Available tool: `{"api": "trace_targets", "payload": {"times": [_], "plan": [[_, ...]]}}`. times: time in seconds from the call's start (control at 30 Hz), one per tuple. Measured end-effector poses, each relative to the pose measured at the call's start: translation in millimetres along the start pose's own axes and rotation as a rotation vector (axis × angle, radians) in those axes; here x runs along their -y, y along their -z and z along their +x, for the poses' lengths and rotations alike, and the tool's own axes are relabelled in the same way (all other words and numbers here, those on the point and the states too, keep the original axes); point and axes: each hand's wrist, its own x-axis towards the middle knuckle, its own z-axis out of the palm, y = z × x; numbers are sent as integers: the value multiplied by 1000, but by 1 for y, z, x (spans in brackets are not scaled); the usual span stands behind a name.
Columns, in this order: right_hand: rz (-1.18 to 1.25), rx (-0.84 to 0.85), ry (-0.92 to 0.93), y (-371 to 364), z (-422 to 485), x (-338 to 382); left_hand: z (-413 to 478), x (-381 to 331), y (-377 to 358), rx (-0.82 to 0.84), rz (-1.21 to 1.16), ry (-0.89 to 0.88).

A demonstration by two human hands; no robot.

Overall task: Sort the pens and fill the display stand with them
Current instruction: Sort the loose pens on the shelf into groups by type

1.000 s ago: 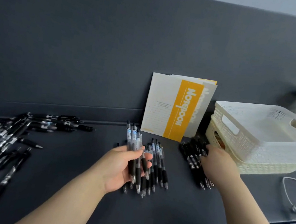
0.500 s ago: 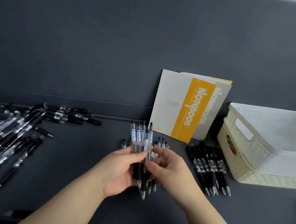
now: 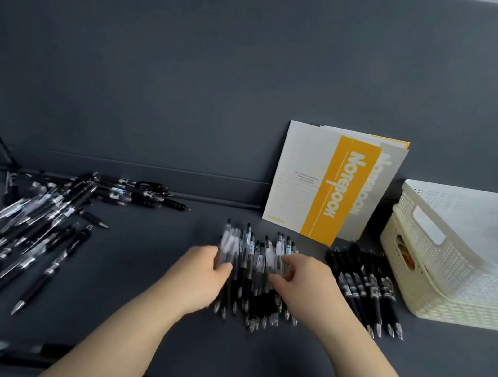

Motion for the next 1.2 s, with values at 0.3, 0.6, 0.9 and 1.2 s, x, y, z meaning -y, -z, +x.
{"api": "trace_targets", "payload": {"times": [0.3,0.6,0.9,1.2], "plan": [[-154,-19,6,-9,-3,0,6,4,-4,131,194,-14],[-61,-116,196,-31,3,50,8,32,29,133,193,-98],[-64,147,513,-100,7,151,-17,119,132,-168,324,-11],[-116,218,511,-167,4,222,-28,175,168,-146,587,160]]}}
